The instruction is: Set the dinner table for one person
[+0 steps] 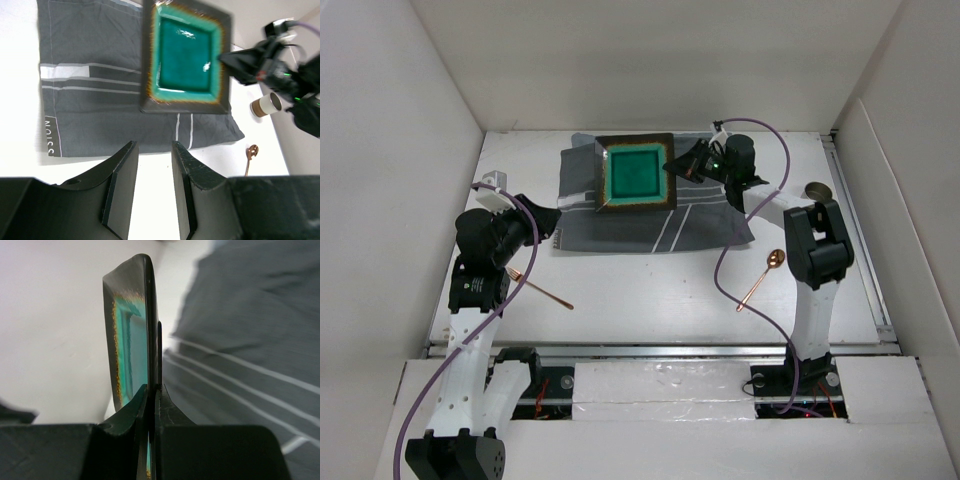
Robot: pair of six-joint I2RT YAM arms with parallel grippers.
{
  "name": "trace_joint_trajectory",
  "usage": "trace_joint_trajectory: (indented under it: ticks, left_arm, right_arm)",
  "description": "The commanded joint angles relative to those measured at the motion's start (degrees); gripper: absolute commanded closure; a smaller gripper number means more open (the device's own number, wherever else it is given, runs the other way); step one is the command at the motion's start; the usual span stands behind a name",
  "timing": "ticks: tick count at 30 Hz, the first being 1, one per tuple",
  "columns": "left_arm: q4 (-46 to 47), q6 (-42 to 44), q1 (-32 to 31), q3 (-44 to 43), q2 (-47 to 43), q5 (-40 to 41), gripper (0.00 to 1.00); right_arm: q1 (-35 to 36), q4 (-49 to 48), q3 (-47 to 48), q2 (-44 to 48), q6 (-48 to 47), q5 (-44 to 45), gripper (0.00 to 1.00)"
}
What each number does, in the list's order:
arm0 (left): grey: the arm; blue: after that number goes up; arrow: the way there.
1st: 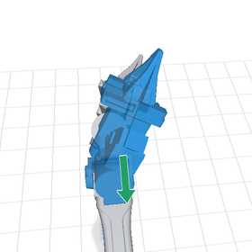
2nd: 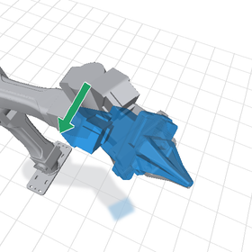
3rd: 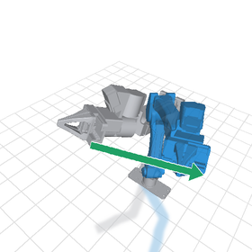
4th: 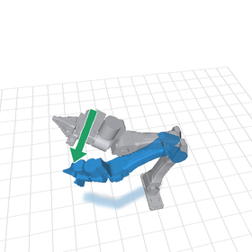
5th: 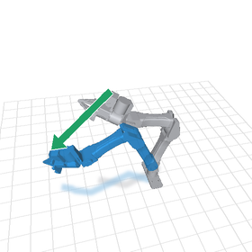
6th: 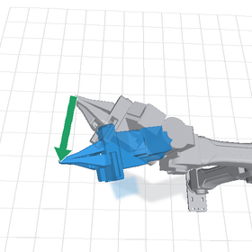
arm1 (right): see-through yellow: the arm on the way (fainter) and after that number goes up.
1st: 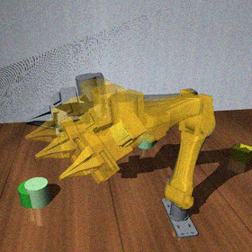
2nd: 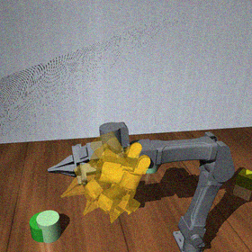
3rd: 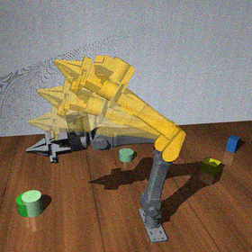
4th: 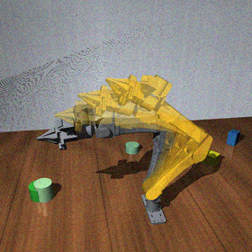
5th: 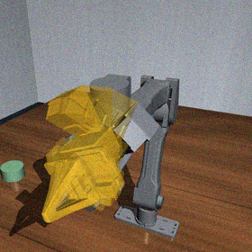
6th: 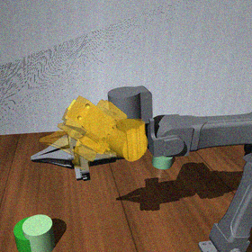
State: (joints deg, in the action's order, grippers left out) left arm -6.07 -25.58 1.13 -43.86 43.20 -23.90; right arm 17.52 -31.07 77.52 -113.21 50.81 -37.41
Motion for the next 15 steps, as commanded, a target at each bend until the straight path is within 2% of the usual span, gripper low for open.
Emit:
trace_joint_trajectory:
  ticks: [1, 6, 15]
  left_arm:
    - [1.23, 0.53, 0.19, -0.79, -0.66, -0.35, 0.7]
    - [1.41, 0.45, 0.19, -1.14, -0.31, -0.62, 0.7]
    - [1.15, 0.45, 0.19, -0.88, -0.4, -0.62, 0.7]
  right_arm:
    - [-1.08, 0.64, 9.9, -2.97, 3.25, -1.26, 1.0]
    - [-2.23, 4.7, 16.08, -10.26, 2.19, -2.06, 1.0]
    - [-3.28, 19.29, 26.63, -19.24, -4.31, -0.47, 1.0]
